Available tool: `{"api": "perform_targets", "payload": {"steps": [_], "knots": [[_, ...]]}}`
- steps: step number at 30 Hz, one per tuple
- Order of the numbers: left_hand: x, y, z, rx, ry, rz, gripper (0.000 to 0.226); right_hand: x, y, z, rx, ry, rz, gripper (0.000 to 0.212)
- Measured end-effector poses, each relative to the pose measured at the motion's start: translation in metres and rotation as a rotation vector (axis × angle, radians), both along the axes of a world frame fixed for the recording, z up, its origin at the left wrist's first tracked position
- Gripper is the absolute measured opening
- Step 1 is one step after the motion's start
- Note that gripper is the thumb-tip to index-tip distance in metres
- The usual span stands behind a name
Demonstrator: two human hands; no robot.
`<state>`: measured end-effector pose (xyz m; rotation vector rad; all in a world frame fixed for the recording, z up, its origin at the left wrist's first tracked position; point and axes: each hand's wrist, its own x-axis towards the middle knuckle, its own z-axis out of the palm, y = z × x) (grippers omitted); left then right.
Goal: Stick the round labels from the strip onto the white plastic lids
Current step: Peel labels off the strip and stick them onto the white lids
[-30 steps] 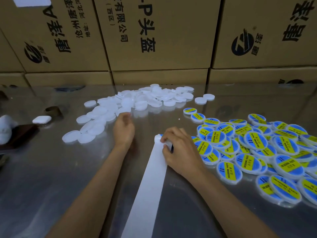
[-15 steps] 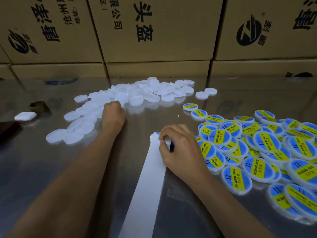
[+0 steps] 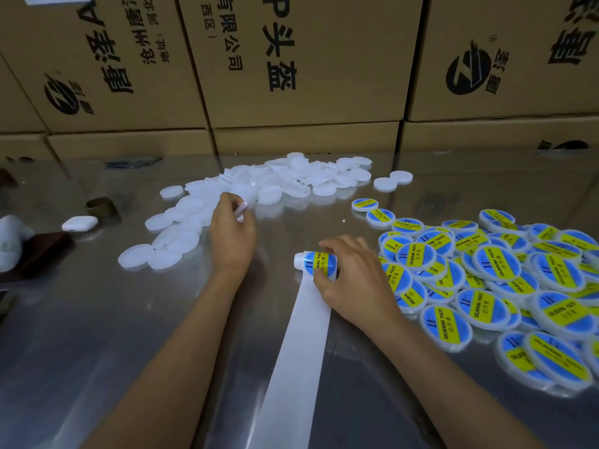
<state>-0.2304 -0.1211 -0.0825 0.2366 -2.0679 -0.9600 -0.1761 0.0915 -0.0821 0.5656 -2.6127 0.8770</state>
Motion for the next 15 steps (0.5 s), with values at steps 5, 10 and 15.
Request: {"api": "perform_targets", "payload": {"steps": [5,10,15], "knots": [[0.027,0.036,0.011,0.236,0.012,-0.117,0.007,0.001,0.001,0.004,-0.034,-0.025,-0.001,0.025],[0.043,0.074,0.024,0.680,-0.018,-0.368,0.025,0.003,0.003,0.007,-0.073,0.013,0.020,0.019],[0.050,0.091,0.020,0.684,-0.045,-0.445,0.017,0.004,0.005,0.007,-0.096,0.024,0.018,0.025]]}}
